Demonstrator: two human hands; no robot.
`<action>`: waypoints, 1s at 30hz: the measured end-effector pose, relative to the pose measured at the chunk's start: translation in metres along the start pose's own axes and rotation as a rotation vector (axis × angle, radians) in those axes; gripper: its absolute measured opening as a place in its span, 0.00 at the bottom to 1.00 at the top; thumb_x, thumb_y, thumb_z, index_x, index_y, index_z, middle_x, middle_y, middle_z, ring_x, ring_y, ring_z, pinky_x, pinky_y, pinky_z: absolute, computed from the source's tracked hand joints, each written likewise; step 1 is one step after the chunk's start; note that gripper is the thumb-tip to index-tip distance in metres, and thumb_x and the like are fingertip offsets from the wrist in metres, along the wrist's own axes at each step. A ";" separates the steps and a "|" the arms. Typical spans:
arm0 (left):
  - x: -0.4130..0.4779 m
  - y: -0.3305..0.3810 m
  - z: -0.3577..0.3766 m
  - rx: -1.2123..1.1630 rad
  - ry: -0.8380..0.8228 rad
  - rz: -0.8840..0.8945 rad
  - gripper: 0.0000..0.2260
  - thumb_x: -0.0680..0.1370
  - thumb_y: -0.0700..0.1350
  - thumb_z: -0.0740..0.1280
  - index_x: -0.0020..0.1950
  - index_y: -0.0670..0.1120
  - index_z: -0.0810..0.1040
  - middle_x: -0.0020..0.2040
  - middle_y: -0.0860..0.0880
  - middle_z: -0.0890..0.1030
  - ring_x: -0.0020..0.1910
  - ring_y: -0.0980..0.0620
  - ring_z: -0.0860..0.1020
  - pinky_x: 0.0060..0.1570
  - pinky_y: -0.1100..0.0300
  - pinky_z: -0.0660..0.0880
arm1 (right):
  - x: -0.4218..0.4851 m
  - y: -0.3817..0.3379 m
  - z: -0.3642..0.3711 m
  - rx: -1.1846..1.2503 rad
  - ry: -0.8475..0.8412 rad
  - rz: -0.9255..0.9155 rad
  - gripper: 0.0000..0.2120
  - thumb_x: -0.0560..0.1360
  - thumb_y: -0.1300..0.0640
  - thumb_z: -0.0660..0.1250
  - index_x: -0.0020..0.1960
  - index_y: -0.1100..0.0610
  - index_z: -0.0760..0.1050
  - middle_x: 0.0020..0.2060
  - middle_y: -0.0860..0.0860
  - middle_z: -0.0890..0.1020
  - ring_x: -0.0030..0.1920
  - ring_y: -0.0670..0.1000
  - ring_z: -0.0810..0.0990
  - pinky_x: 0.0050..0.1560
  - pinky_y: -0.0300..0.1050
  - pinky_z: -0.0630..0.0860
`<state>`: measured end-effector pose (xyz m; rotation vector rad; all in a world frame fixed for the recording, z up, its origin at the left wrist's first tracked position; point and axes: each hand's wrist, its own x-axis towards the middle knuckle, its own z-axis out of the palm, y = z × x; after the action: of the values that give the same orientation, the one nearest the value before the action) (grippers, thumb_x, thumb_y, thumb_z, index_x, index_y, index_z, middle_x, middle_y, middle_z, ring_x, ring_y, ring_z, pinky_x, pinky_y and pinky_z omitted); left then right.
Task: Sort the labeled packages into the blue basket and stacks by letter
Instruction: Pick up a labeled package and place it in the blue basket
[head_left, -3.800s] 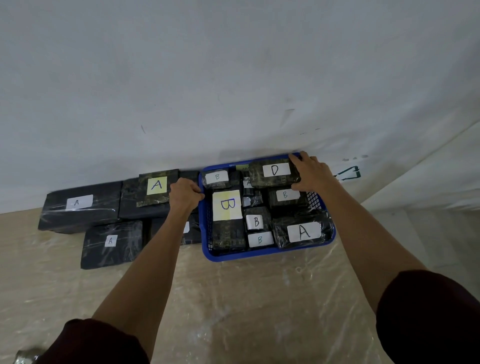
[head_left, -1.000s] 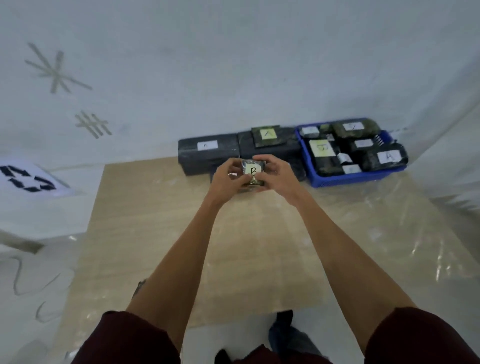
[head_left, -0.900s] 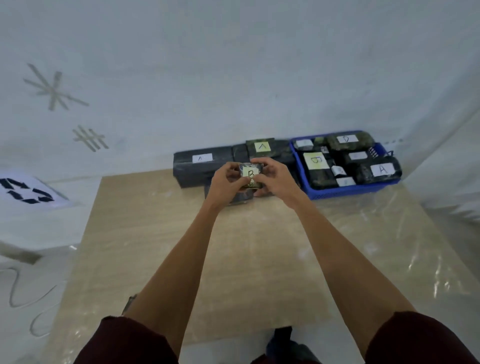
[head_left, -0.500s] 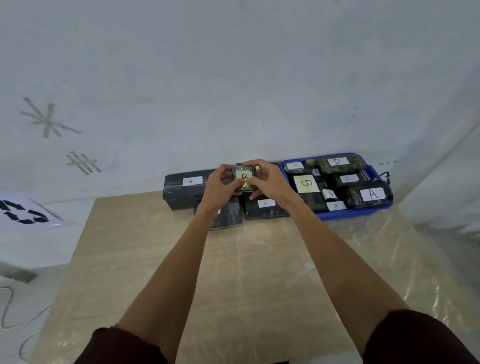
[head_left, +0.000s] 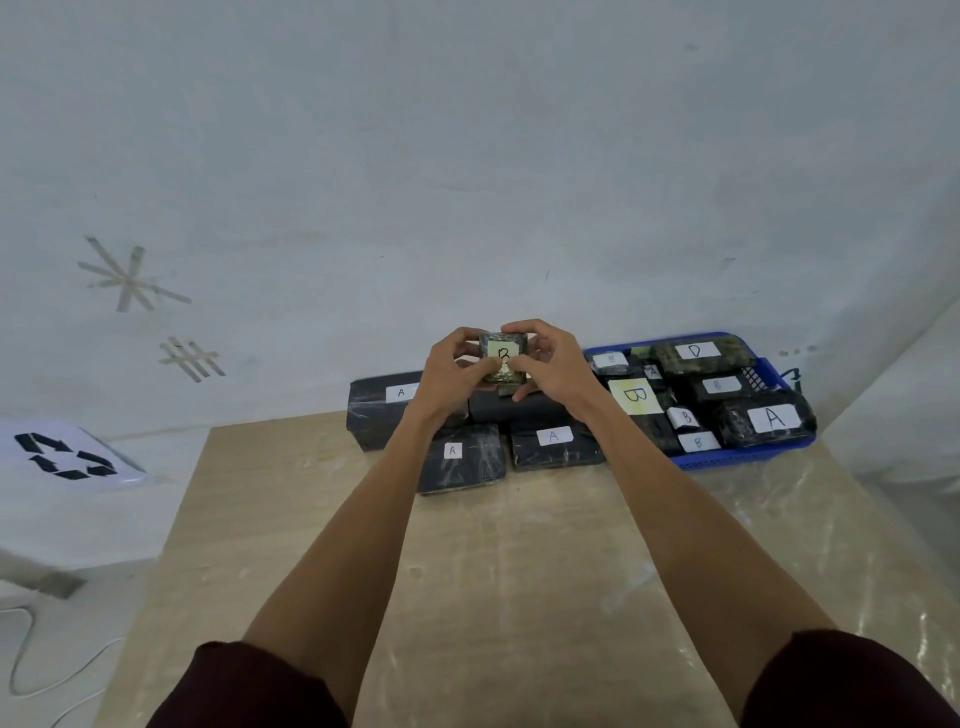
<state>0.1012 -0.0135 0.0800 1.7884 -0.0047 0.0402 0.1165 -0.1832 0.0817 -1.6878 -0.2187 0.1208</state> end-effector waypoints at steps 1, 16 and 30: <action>0.001 0.000 -0.002 -0.007 0.001 0.004 0.14 0.77 0.36 0.72 0.62 0.39 0.76 0.52 0.41 0.82 0.44 0.50 0.82 0.42 0.57 0.83 | 0.002 -0.001 0.002 0.002 0.003 0.001 0.19 0.75 0.71 0.69 0.63 0.56 0.79 0.48 0.58 0.80 0.39 0.51 0.84 0.32 0.49 0.83; 0.008 -0.006 -0.023 0.060 0.008 0.184 0.11 0.77 0.34 0.71 0.58 0.44 0.78 0.52 0.47 0.82 0.50 0.51 0.82 0.50 0.56 0.82 | 0.009 -0.001 0.016 0.042 -0.062 0.170 0.12 0.80 0.49 0.68 0.60 0.54 0.80 0.53 0.55 0.83 0.50 0.55 0.83 0.38 0.50 0.84; 0.009 -0.003 -0.018 -0.242 0.016 -0.073 0.08 0.79 0.45 0.72 0.55 0.43 0.83 0.48 0.46 0.86 0.51 0.48 0.85 0.52 0.59 0.82 | 0.018 0.007 0.022 0.076 0.051 0.042 0.11 0.81 0.54 0.67 0.57 0.57 0.85 0.51 0.52 0.86 0.55 0.57 0.83 0.58 0.52 0.82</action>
<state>0.1097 0.0047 0.0811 1.5450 0.0646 0.0015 0.1306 -0.1590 0.0728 -1.6178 -0.1392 0.1156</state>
